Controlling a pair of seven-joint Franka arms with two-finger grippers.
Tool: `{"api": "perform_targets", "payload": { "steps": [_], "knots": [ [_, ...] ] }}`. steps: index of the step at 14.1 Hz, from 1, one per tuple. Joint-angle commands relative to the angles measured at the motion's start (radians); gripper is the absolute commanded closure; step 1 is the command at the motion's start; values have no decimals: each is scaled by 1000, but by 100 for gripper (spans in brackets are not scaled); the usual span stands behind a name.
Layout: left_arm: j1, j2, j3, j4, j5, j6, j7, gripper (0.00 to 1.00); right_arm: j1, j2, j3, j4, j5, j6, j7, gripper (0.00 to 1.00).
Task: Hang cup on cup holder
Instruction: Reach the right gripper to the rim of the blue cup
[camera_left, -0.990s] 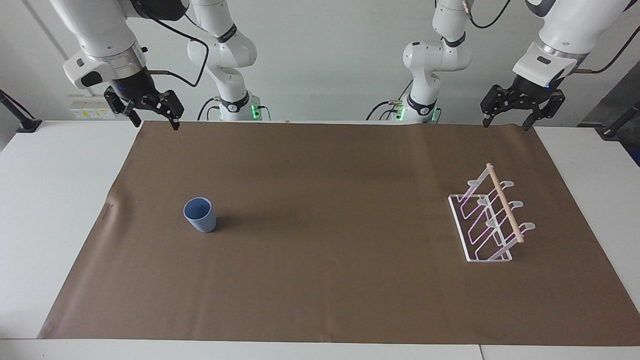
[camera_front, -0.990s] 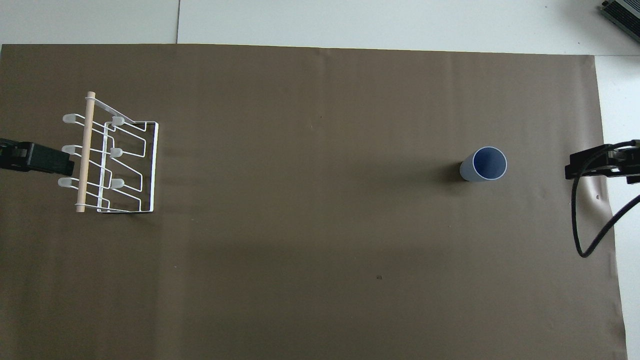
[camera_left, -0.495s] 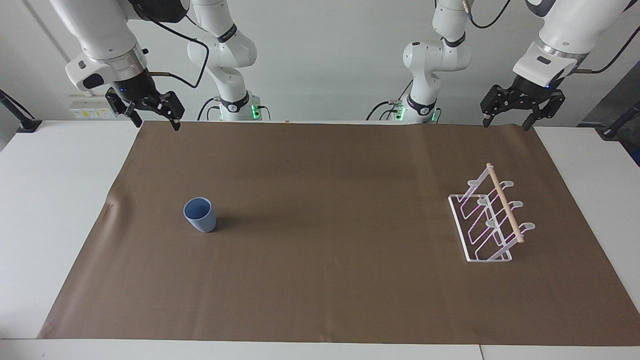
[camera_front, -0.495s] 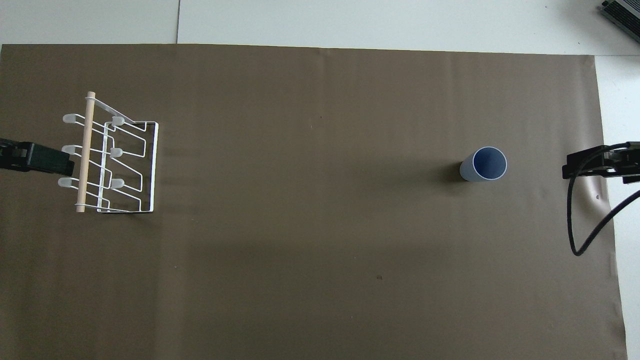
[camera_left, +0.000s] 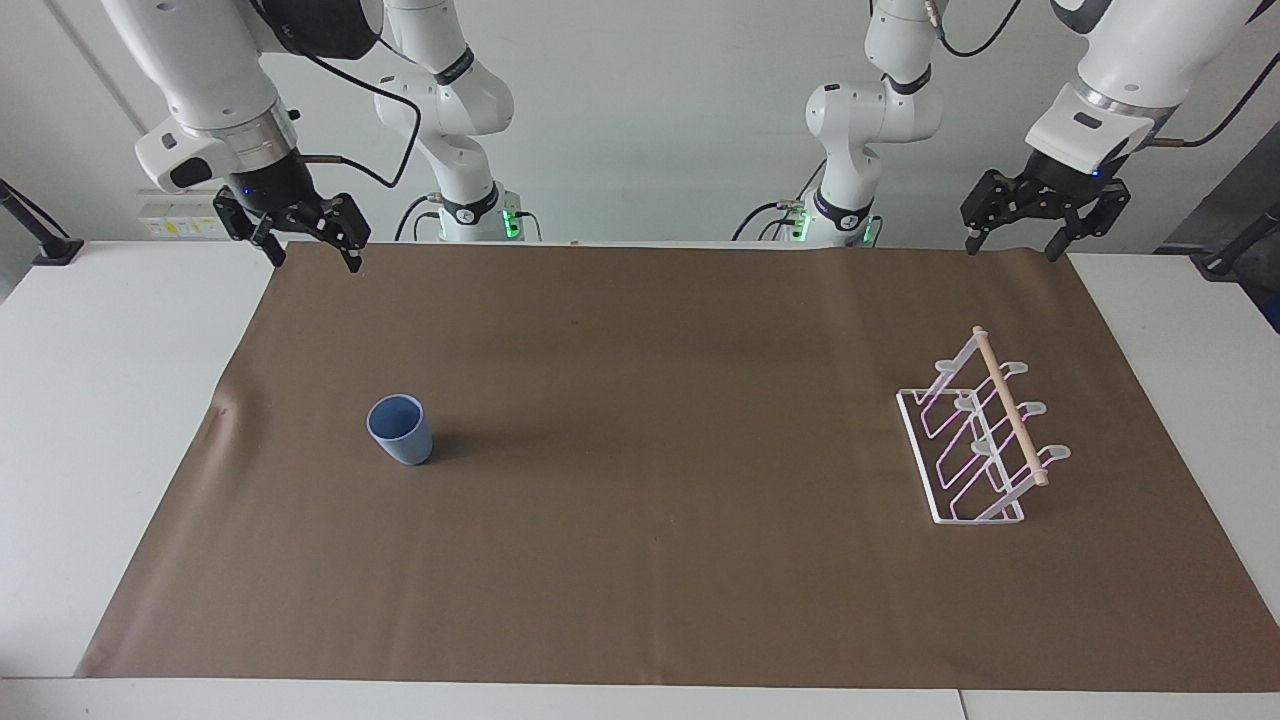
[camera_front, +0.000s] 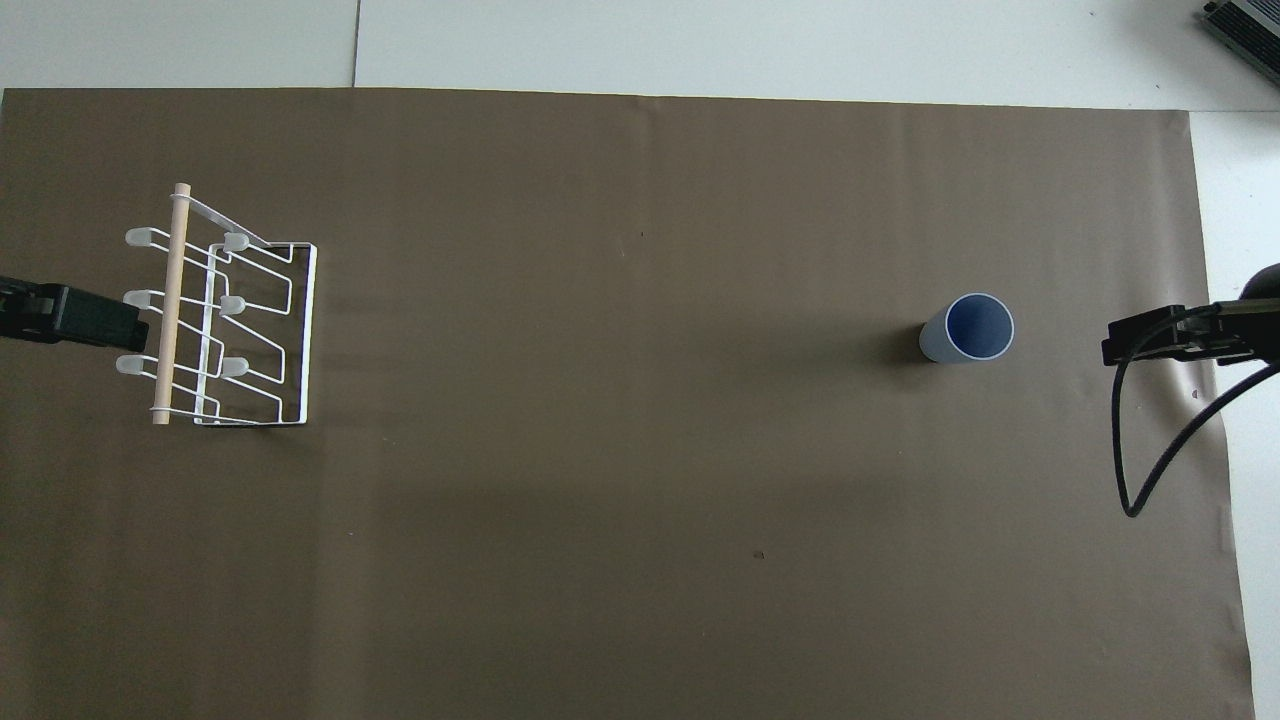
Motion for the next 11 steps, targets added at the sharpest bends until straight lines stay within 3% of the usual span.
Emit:
{"api": "perform_targets", "payload": {
  "steps": [1,6,11],
  "knots": [
    [-9,-27,12,-29,-5,-4,2,0,-14,-24,6,-146,8,166,-35,0],
    [-9,-27,12,-29,-5,-4,2,0,-8,97,8,-183,8,346,-38,0],
    [-9,-27,12,-29,-4,-4,2,0,1,165,9,-189,8,455,-36,0]
  ]
}}
